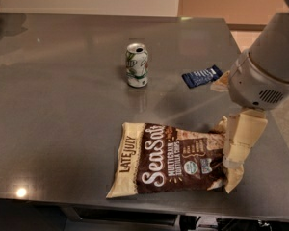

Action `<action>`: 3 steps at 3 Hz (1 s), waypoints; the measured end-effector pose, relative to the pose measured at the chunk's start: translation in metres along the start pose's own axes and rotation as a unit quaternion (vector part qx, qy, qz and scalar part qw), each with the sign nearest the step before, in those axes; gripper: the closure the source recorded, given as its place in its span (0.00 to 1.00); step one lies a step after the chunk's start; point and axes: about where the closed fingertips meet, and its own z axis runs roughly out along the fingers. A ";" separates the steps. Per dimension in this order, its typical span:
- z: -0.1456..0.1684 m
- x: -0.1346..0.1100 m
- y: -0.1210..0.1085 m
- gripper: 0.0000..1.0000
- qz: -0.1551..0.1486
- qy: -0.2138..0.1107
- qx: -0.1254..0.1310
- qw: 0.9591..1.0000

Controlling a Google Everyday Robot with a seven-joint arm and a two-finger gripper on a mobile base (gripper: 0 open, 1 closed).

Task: Move brown chip bag near rxbar blueberry

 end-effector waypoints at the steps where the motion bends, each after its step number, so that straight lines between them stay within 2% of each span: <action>1: 0.014 -0.002 0.009 0.00 -0.005 -0.004 -0.010 1.000; 2: 0.027 -0.002 0.014 0.00 -0.005 -0.005 -0.023 1.000; 3: 0.036 -0.003 0.016 0.17 -0.009 -0.004 -0.032 0.999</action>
Offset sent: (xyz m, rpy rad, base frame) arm -0.0153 0.0122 -0.0473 0.0181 0.0887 0.0331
